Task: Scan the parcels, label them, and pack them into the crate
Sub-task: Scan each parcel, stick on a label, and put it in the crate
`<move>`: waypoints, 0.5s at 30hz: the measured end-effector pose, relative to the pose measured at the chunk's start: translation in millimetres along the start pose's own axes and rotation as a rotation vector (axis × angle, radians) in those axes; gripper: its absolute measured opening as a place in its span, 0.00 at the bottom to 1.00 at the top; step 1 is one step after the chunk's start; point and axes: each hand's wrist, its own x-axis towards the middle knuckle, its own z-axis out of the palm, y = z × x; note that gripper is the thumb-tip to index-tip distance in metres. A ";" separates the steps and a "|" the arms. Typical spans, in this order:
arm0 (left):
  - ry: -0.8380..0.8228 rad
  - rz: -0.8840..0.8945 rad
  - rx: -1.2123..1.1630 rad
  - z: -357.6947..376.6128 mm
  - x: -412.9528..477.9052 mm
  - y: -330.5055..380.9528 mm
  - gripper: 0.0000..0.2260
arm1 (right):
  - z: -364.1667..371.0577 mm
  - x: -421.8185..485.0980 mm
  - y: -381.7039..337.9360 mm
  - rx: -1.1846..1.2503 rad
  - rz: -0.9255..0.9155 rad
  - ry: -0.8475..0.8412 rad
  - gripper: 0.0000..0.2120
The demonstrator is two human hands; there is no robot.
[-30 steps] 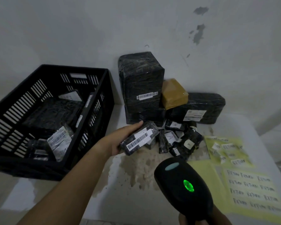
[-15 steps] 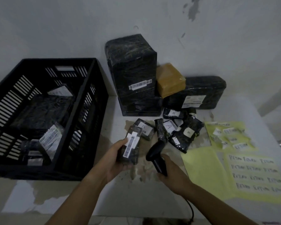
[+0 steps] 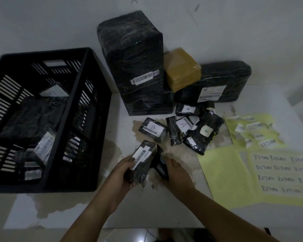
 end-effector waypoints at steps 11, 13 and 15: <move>0.108 -0.022 -0.125 15.4 -3.9 -11.4 0.12 | -16.9 -35.1 -4.9 -0.051 -0.086 -0.061 0.47; 0.096 -0.031 -0.150 16.0 -4.0 -13.8 0.14 | -29.8 -49.1 -5.5 -0.017 -0.096 -0.075 0.44; 0.095 -0.054 -0.162 20.4 -4.5 -17.4 0.17 | -42.8 -65.8 2.9 0.030 -0.099 -0.108 0.42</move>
